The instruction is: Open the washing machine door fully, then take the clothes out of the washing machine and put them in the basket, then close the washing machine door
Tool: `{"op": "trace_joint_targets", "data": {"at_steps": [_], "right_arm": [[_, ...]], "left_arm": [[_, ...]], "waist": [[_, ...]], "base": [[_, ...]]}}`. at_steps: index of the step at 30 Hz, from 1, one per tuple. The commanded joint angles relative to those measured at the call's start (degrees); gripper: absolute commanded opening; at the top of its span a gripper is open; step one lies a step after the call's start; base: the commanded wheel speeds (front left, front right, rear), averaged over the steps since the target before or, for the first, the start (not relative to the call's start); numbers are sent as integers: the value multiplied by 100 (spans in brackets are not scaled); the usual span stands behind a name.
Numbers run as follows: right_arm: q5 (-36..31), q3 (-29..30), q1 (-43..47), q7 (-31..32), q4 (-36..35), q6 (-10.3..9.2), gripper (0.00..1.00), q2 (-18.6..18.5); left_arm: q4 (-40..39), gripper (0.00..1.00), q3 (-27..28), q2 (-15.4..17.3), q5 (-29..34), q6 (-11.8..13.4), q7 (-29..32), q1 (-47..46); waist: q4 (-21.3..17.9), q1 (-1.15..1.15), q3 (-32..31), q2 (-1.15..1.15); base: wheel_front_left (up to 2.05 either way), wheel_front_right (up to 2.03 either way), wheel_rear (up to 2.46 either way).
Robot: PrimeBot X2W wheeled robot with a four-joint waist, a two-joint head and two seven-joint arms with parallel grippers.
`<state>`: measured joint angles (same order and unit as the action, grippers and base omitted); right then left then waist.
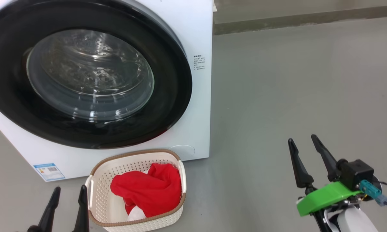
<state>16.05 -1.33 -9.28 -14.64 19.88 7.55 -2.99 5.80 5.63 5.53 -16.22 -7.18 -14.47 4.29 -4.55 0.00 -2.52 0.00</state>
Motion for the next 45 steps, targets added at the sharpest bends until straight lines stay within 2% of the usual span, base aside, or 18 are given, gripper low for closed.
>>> {"op": "trace_joint_targets", "data": {"at_steps": [1, 9, 19, 20, 26, 30, 34, 45], "right_arm": [[-53, -131, -13, -36, -220, -6, 100, 11], [-61, -75, 414, -36, -440, -6, 100, 11], [-120, -145, 487, -36, -394, -6, 100, 12], [-43, 5, 565, 0, -260, 0, 0, 13], [137, 19, 651, 57, -51, 0, 0, 35], [384, 47, 647, 125, -80, 0, 0, 34], [628, 69, 641, 190, -100, -1, 0, 33], [1304, 136, 609, 373, -151, -1, 0, 31]], "left_arm": [[-173, 100, 218, 50, -3, -31, -52, -75], [-176, 100, 217, -58, -19, -31, -52, 83], [-159, 100, 338, -137, -139, -31, -52, 139], [-13, 0, 153, -176, -121, 0, 0, 281], [248, 0, 151, -242, -315, 7, 92, 260], [257, 0, 150, -243, -557, 6, 163, 223], [273, 0, 142, -244, -795, 4, 223, 186], [321, 0, 130, -246, -1454, 1, 397, 69]], "waist": [[2, 0, -37, 0], [41, 0, -160, 0], [35, 0, -211, 0], [37, 0, -213, 0], [42, 1, -204, 0], [58, 13, -198, 0], [71, 1, -174, 0], [108, 0, -127, 0]], "base": [[0, 0, 0], [0, 0, 0], [0, 0, 0], [0, 0, 0], [0, 0, 0], [0, 0, 0], [0, 0, 0], [0, 0, 0]]}}
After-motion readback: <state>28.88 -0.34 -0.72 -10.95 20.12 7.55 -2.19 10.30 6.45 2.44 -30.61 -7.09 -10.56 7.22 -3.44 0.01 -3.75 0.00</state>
